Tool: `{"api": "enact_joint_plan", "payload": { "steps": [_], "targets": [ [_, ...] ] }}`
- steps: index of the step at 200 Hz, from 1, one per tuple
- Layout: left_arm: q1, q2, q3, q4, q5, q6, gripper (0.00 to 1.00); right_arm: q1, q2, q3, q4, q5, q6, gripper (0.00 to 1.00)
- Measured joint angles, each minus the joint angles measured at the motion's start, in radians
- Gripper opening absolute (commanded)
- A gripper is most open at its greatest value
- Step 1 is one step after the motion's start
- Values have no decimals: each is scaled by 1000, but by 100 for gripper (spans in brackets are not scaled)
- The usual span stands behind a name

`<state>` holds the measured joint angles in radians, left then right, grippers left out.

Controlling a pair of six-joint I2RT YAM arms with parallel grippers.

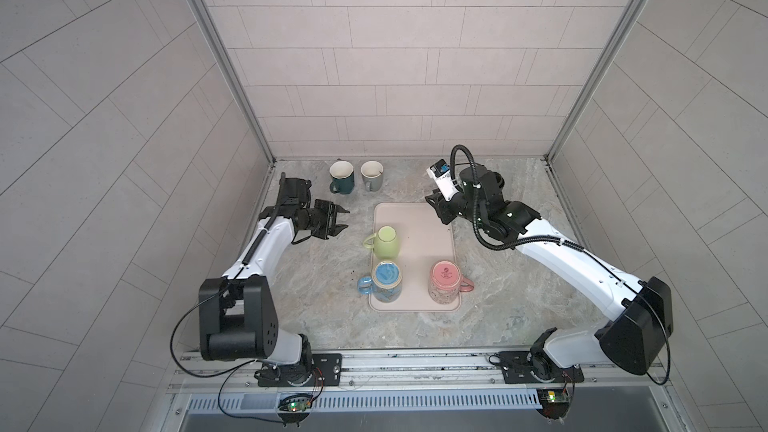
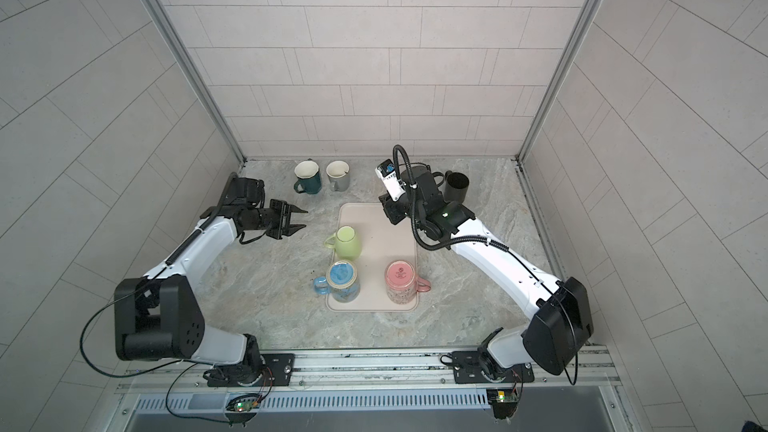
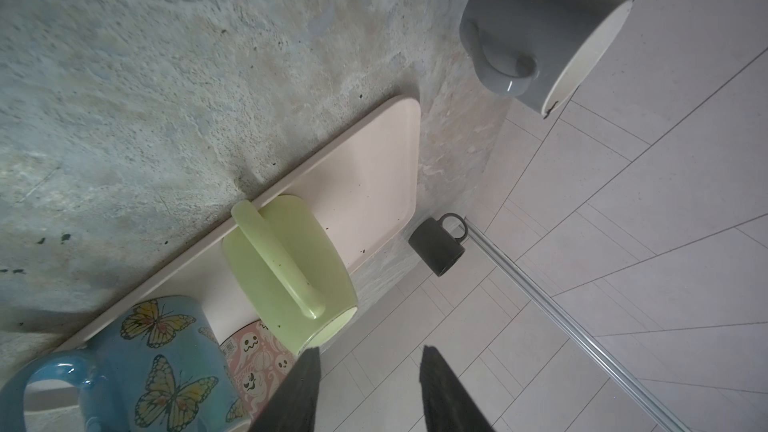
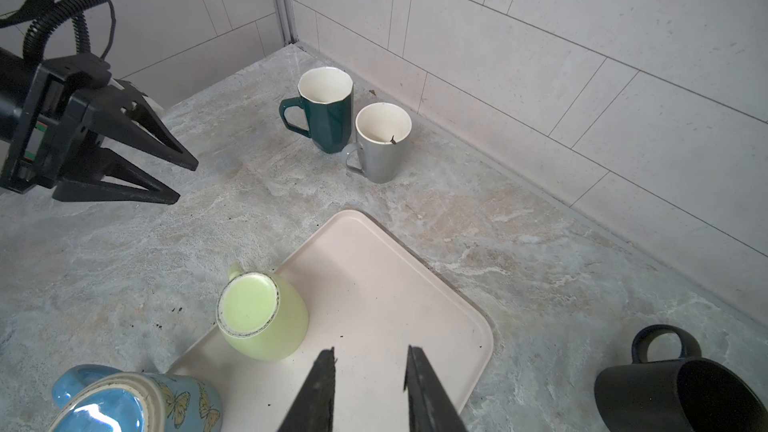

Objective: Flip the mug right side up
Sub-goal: 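Move the left gripper toward the lime green mug lying on the tray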

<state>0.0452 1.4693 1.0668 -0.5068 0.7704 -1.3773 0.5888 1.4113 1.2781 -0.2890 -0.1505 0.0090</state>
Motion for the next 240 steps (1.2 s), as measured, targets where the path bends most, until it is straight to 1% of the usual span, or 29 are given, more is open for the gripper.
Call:
{"api": "enact_joint_plan", "payload": {
  "steps": [32,82,99,123,131,138,190,240],
  "targets": [
    [-14,59,81,-112,-13,-10,47,0,21,23,-4,0,0,30],
    [-89,200,208,-263,-25,-5,49,-2,65,61,-8,-3,0,30],
    [-110,233,225,-301,-28,-3,50,-3,69,61,-10,-3,0,30],
    [-134,261,225,-342,-37,-11,53,-7,69,61,-12,-4,0,29],
    [-138,266,225,-346,-40,-20,58,-7,69,61,-13,-4,0,29],
    [-140,269,225,-346,-43,-29,59,-8,69,61,-14,-4,0,29],
    [-149,278,224,-286,-53,-111,59,-15,69,61,-15,-10,0,29],
    [-190,342,223,-235,-33,-157,58,-24,70,61,-15,-18,0,29]
  ]
}}
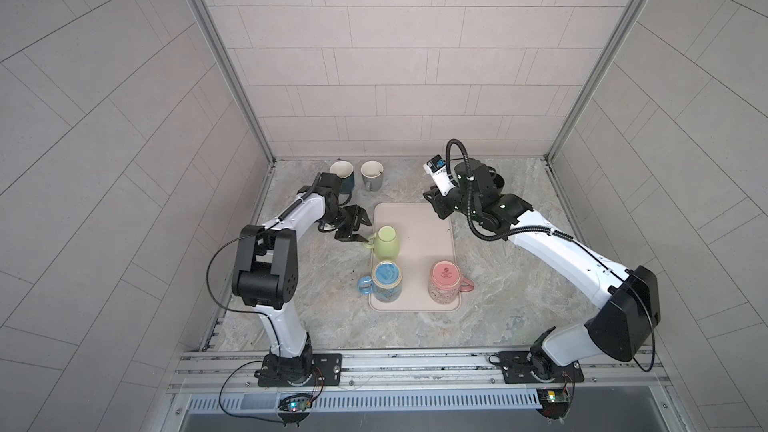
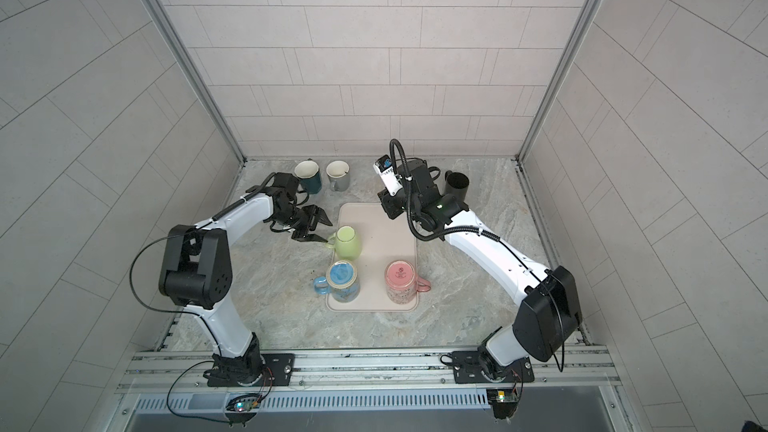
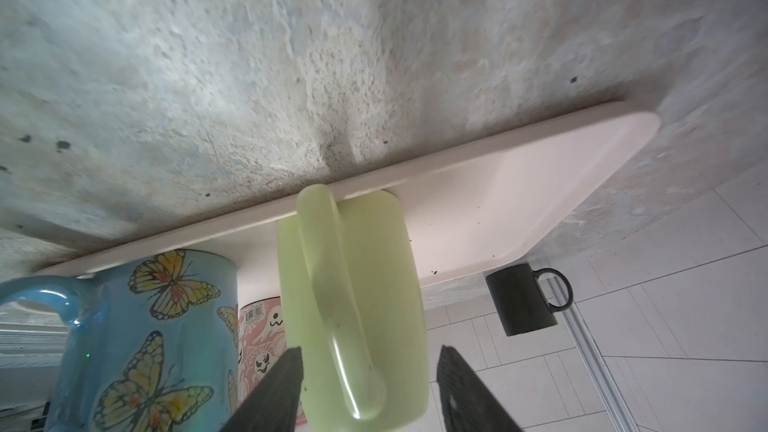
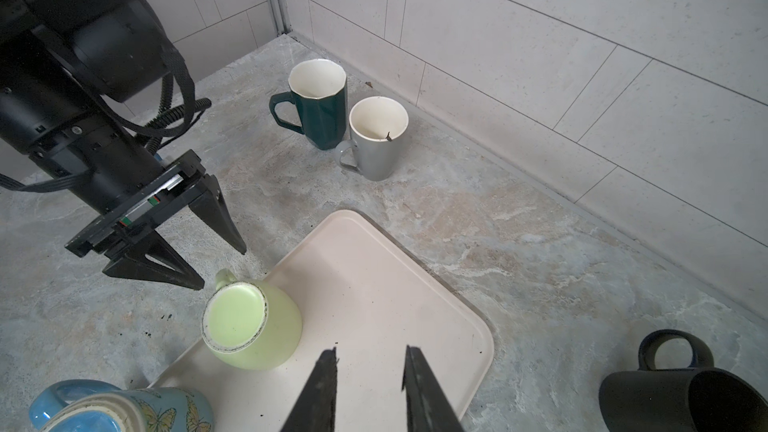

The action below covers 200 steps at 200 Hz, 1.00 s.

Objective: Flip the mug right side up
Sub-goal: 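Move the left gripper toward the lime green mug lying on the tray, then close the left gripper on the lime green mug's body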

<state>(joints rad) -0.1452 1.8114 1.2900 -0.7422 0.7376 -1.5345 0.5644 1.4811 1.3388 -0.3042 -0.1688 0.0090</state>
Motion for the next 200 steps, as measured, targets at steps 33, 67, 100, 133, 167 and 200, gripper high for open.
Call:
{"api": "enact_joint_plan", "payload": {
  "steps": [33,67,100,133,167,200],
  "targets": [
    [-13,7,0,16,5,-14,57,-3,0,0,0,-3,0,28],
    [-16,11,-4,27,19,-20,55,-5,0,0,0,-7,0,28],
    [-21,18,-31,32,29,-19,54,-5,0,0,-2,-8,0,28],
    [-22,23,-48,32,36,-19,51,-5,1,0,-8,-8,0,28],
    [-24,24,-48,40,43,-21,46,-5,4,0,-8,-8,2,27],
    [-26,27,-48,52,48,-21,42,-5,10,0,-8,-8,4,27]
  ]
}}
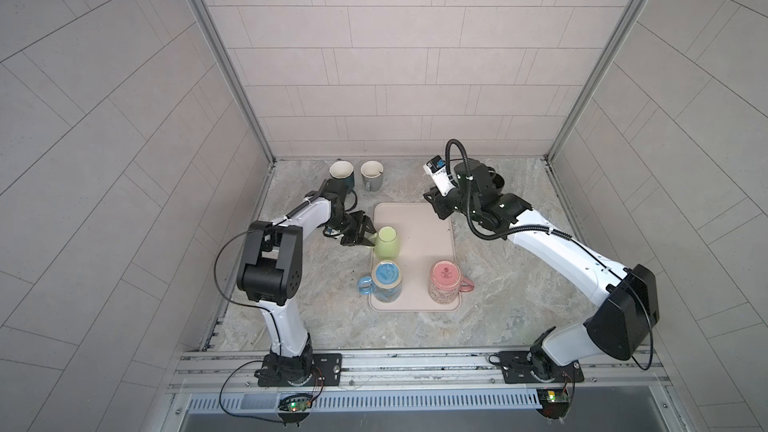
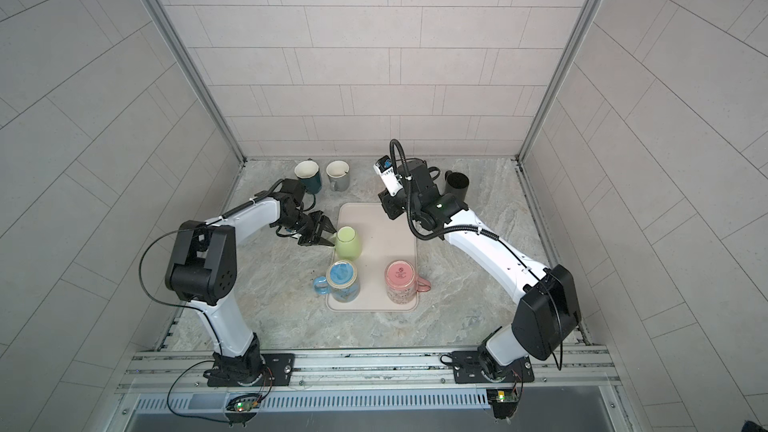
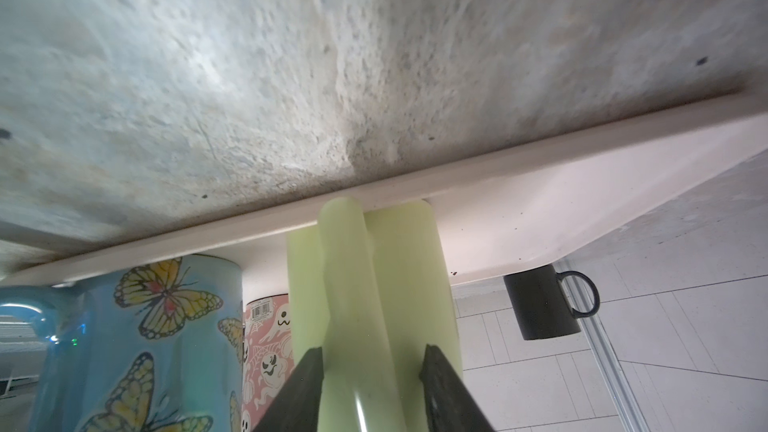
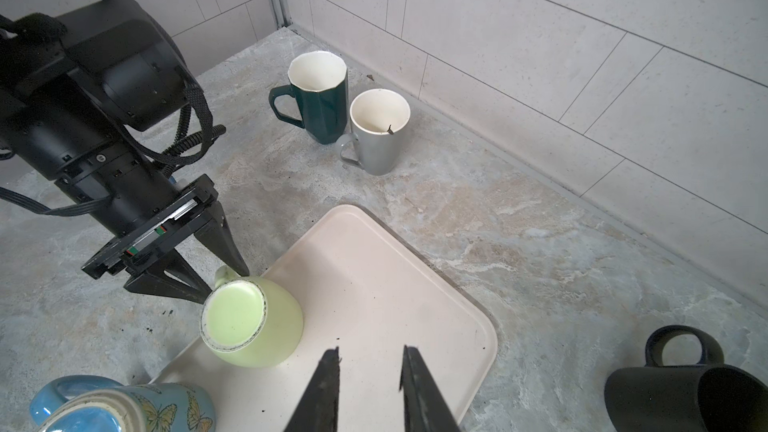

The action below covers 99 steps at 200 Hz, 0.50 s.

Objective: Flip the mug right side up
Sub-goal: 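Close the left gripper on the lime green mug's body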

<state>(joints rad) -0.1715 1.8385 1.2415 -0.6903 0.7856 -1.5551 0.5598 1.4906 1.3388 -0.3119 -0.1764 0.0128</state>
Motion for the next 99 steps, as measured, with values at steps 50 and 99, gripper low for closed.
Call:
{"api": "enact_joint_plan", "payload": {
  "steps": [50,99],
  "targets": [
    [-3,5,-3,15,10,-4,32,0,2,0,0,0,4,26],
    [-6,19,-6,35,31,-15,24,0,2,0,0,1,8,26]
  ]
}}
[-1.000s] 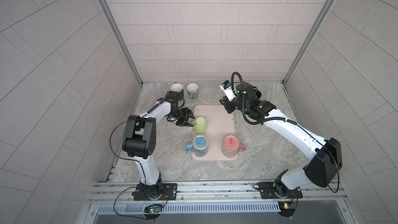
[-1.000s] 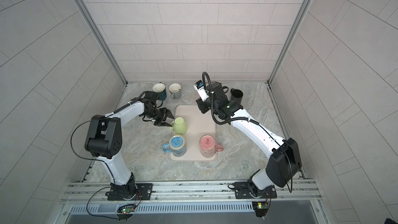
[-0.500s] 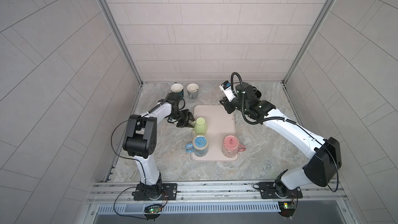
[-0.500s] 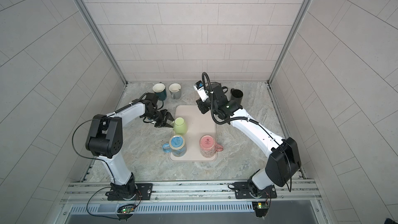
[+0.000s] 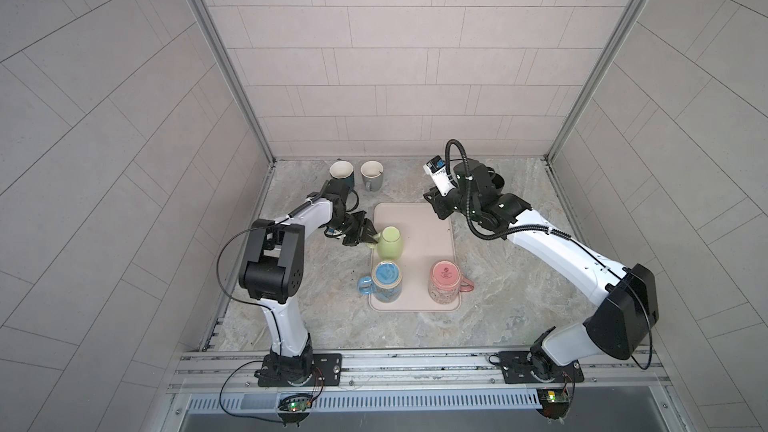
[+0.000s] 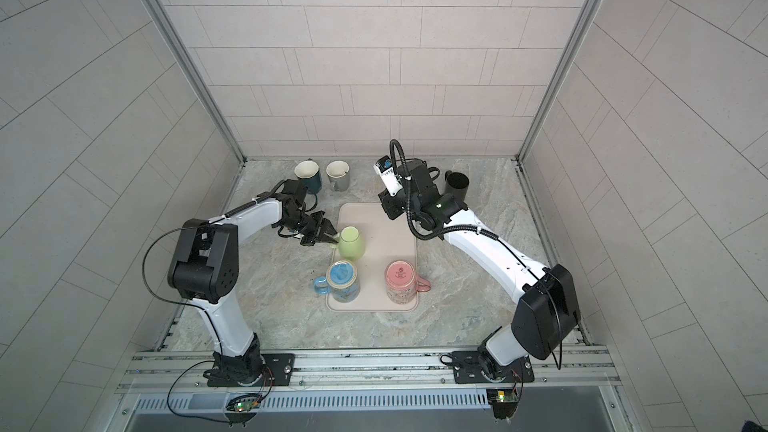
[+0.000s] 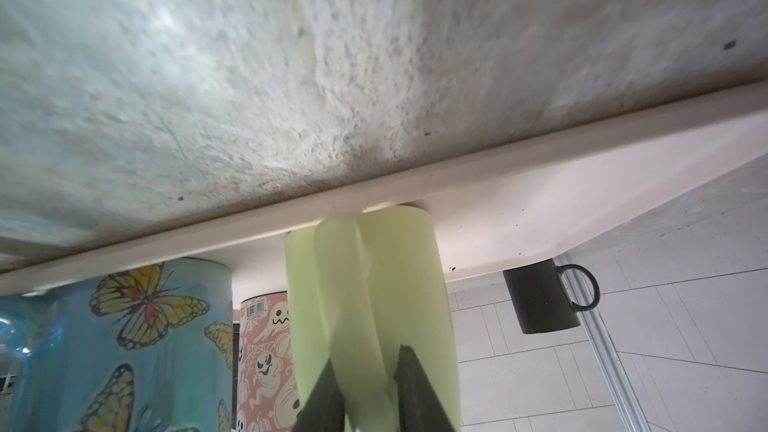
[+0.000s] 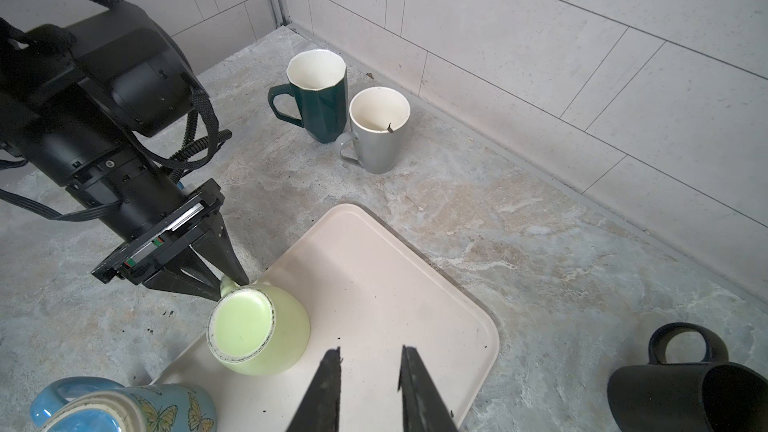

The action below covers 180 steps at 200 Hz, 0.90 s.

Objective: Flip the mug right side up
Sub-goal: 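Close the left gripper on the lime green mug's body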

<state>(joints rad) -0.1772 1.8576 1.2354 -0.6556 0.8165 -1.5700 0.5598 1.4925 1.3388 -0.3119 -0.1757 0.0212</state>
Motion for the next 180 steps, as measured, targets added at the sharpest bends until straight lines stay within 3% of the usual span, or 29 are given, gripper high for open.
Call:
{"api": "enact_joint_plan", "payload": {
  "steps": [49,65,180],
  "targets": [
    [-5,9,-2,21,8,-6,9,0,0,0,0,0,6,25],
    [-5,13,-2,28,11,-10,0,0,0,0,0,1,6,25],
    [-5,8,-7,224,-32,-77,0,0,0,-4,1,23,6,24]
  ]
}}
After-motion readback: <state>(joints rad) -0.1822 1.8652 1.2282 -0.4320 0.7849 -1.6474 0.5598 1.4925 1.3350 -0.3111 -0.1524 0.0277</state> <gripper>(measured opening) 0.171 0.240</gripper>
